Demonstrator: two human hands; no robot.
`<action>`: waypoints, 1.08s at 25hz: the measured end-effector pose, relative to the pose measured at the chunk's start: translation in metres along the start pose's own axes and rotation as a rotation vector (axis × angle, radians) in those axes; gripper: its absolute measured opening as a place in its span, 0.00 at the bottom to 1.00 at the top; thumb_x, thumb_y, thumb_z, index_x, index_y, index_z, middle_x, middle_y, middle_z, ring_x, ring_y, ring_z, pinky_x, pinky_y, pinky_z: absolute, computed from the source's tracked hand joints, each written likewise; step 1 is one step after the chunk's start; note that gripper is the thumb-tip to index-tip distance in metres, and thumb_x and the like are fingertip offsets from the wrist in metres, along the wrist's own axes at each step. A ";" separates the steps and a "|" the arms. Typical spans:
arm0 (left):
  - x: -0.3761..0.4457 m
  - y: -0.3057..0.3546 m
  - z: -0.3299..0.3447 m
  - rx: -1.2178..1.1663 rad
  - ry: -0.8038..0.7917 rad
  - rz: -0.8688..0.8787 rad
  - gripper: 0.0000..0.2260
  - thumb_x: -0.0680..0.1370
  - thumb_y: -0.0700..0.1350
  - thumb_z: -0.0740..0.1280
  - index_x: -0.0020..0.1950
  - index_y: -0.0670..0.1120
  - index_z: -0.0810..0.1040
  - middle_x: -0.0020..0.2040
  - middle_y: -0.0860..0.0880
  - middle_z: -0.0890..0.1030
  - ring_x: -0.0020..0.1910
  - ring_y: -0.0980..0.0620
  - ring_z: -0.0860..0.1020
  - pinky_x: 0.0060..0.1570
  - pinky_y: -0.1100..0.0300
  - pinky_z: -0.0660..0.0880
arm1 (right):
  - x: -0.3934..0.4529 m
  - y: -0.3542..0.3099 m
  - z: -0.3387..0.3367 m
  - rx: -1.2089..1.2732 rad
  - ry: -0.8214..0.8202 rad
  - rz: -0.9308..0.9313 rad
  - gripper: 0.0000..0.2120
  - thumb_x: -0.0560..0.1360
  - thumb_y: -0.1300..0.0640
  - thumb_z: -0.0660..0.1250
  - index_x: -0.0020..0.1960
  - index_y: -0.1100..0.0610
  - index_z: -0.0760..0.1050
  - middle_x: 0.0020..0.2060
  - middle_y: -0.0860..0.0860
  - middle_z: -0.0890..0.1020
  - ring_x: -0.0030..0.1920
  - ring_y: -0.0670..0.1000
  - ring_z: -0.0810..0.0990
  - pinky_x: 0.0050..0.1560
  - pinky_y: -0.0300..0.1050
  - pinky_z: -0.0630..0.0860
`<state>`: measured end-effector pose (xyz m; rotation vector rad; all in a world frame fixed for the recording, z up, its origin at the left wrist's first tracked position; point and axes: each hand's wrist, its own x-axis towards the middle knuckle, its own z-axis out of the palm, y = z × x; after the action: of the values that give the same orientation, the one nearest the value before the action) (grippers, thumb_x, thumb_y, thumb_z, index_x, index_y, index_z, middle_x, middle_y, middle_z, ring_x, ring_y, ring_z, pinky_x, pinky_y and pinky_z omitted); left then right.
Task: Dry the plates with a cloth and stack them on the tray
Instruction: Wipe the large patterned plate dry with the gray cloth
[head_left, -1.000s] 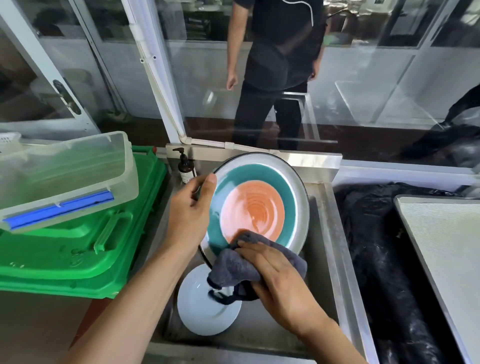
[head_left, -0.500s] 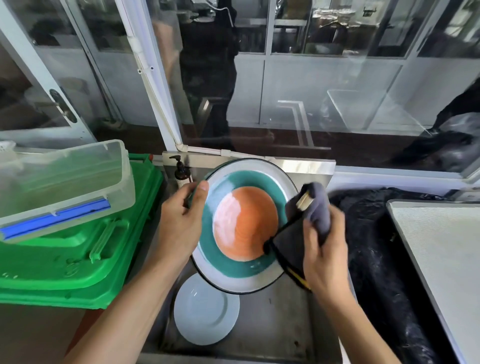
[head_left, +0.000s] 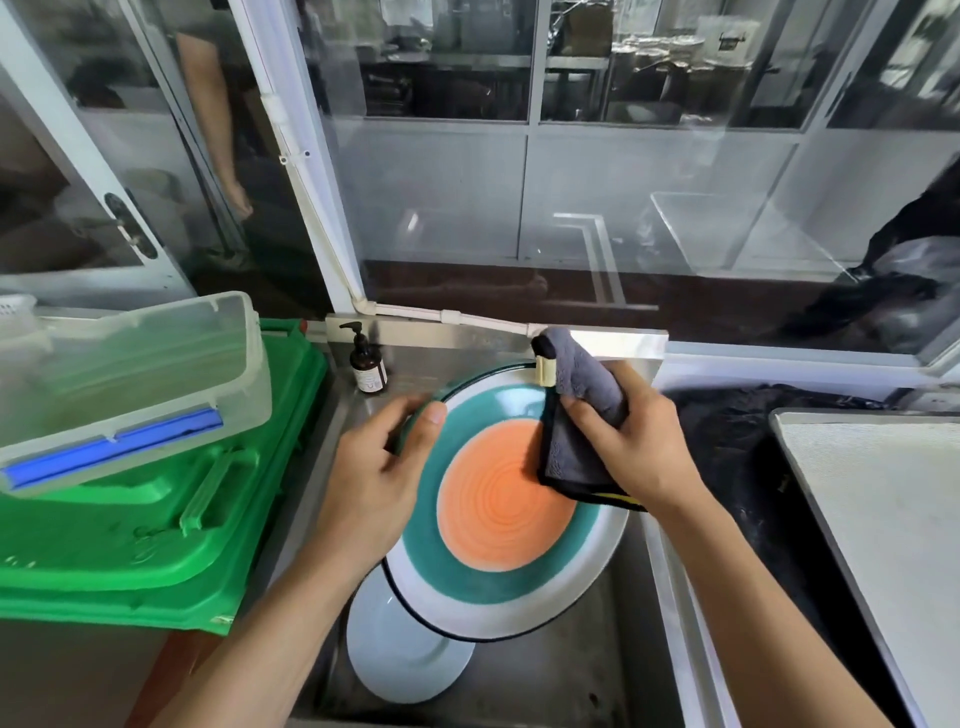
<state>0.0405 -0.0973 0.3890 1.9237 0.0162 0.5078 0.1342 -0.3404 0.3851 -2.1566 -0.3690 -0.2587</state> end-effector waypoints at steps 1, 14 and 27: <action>-0.002 -0.001 -0.001 -0.001 -0.025 -0.001 0.13 0.80 0.64 0.61 0.51 0.59 0.80 0.42 0.61 0.82 0.40 0.65 0.78 0.41 0.74 0.71 | -0.002 0.001 -0.001 0.009 -0.002 -0.005 0.11 0.76 0.50 0.73 0.57 0.49 0.77 0.45 0.45 0.84 0.45 0.49 0.82 0.47 0.46 0.77; 0.049 0.049 0.004 0.760 -0.382 0.080 0.14 0.77 0.44 0.68 0.35 0.48 0.66 0.32 0.49 0.70 0.37 0.40 0.73 0.33 0.51 0.66 | -0.008 -0.036 -0.005 -0.108 -0.092 -0.261 0.13 0.75 0.53 0.75 0.58 0.50 0.80 0.47 0.46 0.85 0.47 0.51 0.82 0.48 0.48 0.76; 0.022 0.027 -0.007 0.322 0.047 0.161 0.20 0.80 0.66 0.60 0.46 0.51 0.79 0.29 0.54 0.77 0.23 0.54 0.73 0.23 0.59 0.68 | -0.038 0.016 0.007 0.292 0.269 0.089 0.05 0.79 0.54 0.69 0.46 0.44 0.77 0.39 0.36 0.83 0.39 0.36 0.78 0.40 0.31 0.71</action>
<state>0.0524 -0.0967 0.4223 2.2392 -0.0284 0.6918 0.1050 -0.3495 0.3570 -1.8174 -0.1455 -0.4125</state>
